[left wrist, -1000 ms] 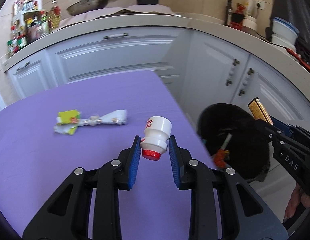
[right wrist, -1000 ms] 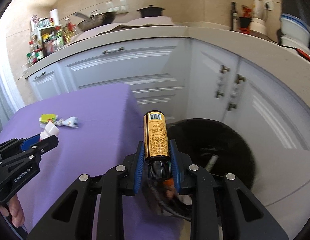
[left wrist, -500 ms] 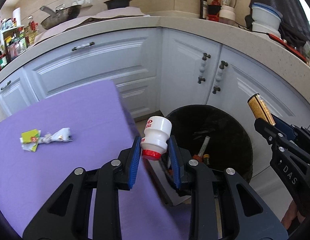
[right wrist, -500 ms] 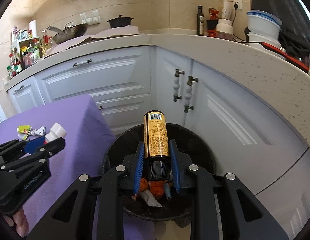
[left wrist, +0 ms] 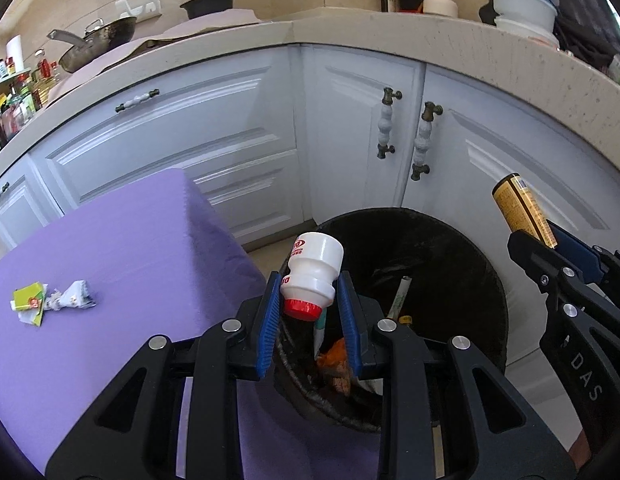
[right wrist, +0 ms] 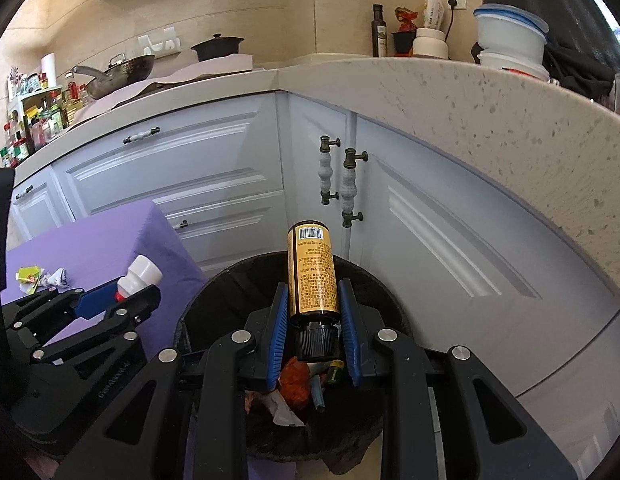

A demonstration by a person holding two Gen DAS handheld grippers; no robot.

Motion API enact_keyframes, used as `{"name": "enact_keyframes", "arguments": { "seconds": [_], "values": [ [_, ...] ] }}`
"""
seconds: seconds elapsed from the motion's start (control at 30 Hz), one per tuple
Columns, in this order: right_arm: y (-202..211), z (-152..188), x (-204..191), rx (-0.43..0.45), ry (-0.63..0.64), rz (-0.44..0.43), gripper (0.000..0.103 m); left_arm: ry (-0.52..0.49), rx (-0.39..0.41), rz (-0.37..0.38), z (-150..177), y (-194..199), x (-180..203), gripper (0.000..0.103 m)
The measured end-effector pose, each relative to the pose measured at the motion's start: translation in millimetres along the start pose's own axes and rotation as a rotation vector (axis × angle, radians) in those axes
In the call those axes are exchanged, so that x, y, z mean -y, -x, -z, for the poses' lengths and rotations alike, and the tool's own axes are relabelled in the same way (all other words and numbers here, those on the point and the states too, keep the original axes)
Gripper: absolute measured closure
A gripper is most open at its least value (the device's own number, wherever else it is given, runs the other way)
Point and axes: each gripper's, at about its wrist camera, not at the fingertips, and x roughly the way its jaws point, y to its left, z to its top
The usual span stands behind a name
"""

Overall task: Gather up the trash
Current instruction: 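Carry the brown bottle and white bottle over the black bin and release both, then return both tools to the table toward the packet and white tube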

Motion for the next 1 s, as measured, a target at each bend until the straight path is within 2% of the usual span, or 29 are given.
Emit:
{"name": "enact_keyframes", "arguments": {
  "seconds": [0.17, 0.2, 0.23, 0.3, 0.4, 0.43, 0.57, 0.7, 1.0],
  "values": [
    [-11.9, 0.6, 4.7, -0.012, -0.005, 0.004, 0.077, -0.007, -0.036, 0.001, -1.8, -17.4, 6.0, 0.075],
    [-14.8, 0.7, 5.3, -0.016, -0.005, 0.005, 0.077, -0.009, -0.057, 0.007, -2.3, -23.0, 6.9, 0.070],
    [-20.3, 1.4, 6.0, -0.028, -0.004, 0.006, 0.077, -0.003, -0.084, 0.015, -2.6, -29.1, 7.2, 0.057],
    [-28.4, 2.7, 7.5, -0.040, -0.010, 0.015, 0.076, 0.027, -0.100, 0.018, -3.5, -34.6, 4.3, 0.051],
    [-34.2, 3.3, 8.1, -0.047, -0.018, 0.030, 0.060, 0.055, -0.103, 0.017, -4.0, -35.4, 0.1, 0.050],
    [-34.1, 3.6, 8.5, -0.046, -0.021, 0.032, 0.059, 0.061, -0.104, 0.017, -3.3, -33.8, -2.3, 0.048],
    [-30.9, 2.5, 5.4, -0.043, -0.011, 0.031, 0.058, 0.067, -0.092, 0.004, -2.1, -25.6, -9.6, 0.046],
    [-24.7, 0.4, -2.5, -0.036, 0.001, 0.013, 0.053, 0.067, -0.062, -0.011, 0.7, -9.5, -24.7, 0.043],
    [-14.4, -5.1, -53.8, -0.027, 0.060, -0.102, 0.048, 0.162, -0.045, -0.115, 27.0, 28.0, -102.9, 0.042]
  ]
}}
